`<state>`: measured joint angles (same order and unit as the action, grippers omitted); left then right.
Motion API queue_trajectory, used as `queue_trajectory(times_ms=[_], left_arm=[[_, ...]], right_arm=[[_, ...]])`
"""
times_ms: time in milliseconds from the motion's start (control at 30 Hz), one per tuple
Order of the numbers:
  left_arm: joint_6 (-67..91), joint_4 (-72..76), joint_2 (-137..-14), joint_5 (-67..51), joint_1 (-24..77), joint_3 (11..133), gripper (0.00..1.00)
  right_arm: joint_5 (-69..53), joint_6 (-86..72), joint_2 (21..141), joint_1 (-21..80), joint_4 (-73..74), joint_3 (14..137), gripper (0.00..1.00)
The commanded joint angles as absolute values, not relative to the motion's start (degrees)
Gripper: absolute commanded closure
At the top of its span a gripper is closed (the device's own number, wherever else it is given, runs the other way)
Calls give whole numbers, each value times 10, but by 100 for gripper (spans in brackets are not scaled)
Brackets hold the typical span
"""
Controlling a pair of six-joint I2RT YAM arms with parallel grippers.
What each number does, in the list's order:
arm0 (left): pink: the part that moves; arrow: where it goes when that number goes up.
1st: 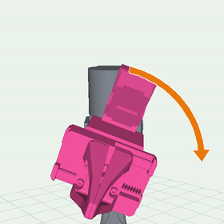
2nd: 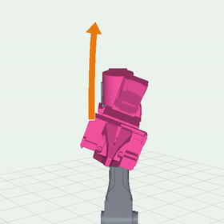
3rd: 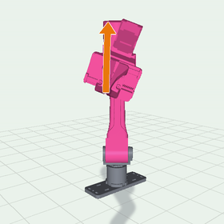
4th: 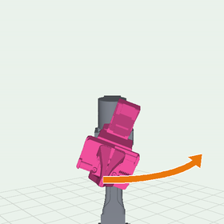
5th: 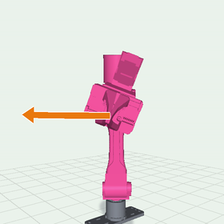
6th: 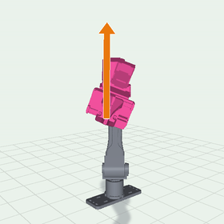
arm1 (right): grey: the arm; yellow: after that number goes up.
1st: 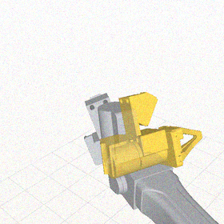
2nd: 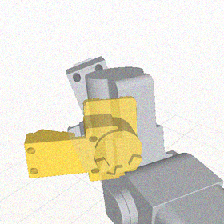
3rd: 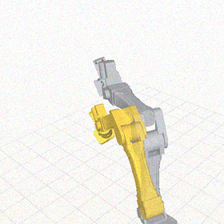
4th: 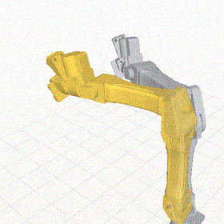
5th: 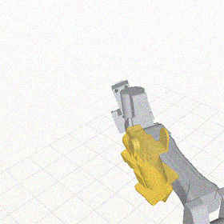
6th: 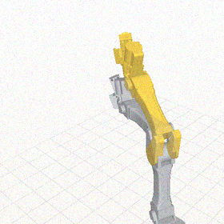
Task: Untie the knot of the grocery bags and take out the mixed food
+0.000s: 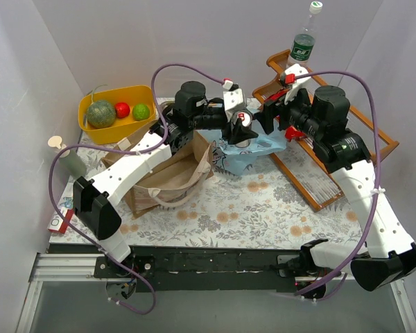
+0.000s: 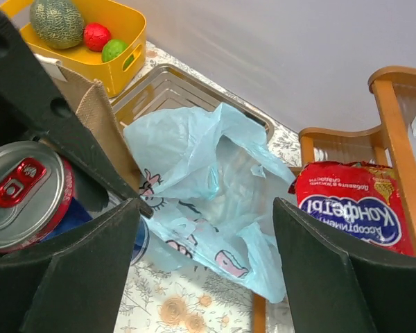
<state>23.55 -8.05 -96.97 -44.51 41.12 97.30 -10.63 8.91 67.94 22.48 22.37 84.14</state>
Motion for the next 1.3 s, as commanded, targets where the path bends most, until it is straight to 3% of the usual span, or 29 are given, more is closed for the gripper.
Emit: queue_trajectory(times_ms=[0,267,433,633,1167,1267], left_arm=[[210,-76,-922,-457,417,923,100],[240,-3,-875,-469,467,713,100],[333,131,-896,-457,478,646,100],[384,310,-924,-406,482,551,100],[331,420,-1035,-323,491,529,100],[329,410,-1040,-325,491,533,80]], right_arm=[[-92,49,643,221,180,828,15],[-69,119,604,201,199,797,10],[-130,162,557,201,229,754,10],[-111,195,515,201,279,724,9],[-122,226,534,198,294,706,8],[-121,228,533,199,294,697,8]])
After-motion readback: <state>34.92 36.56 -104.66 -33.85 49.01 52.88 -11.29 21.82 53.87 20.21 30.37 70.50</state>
